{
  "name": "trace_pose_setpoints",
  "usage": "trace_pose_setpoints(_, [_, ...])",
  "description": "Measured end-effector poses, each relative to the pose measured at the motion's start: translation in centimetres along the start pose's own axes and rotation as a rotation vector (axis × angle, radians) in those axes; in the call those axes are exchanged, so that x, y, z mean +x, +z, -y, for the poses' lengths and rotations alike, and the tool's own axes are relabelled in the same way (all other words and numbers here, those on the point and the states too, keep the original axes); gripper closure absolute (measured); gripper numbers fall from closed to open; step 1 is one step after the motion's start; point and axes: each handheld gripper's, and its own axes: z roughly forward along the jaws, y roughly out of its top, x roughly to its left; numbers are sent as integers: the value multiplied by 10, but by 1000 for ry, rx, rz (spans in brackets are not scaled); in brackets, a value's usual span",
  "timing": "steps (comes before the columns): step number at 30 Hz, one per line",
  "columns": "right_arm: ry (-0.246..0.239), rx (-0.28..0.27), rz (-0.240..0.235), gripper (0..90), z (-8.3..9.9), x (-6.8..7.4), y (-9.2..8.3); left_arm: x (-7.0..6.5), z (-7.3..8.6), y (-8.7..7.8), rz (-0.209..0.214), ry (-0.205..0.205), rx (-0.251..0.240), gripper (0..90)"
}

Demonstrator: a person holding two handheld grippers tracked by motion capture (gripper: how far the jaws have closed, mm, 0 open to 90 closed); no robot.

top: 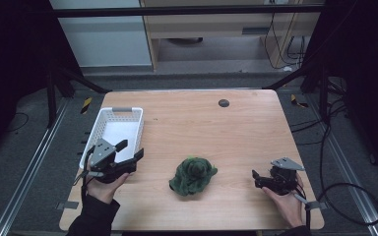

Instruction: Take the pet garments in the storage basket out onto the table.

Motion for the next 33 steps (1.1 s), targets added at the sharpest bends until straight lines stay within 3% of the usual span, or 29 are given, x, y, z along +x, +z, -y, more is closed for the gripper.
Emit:
trace_pose_setpoints(9, [5,-9,1,75,0,-1,-2,16,26,-19,-107,-50,-25,331])
trace_pose_setpoints(16, [0,-13,1,70,1,-1,-1,33,52,-37,-189,-114,-57,333])
trace_pose_setpoints(20, [0,-18,-1,70,1,-1,-2,40,65,-44,-220,-124,-41,331])
trace_pose_setpoints(28, [5,-21,-7,67,3,-1,-3,52,84,-56,-265,-179,-19,324])
trace_pose_setpoints(33, [-4,-26,-4,64,6,-1,-5,55,94,-62,-293,-173,-13,321])
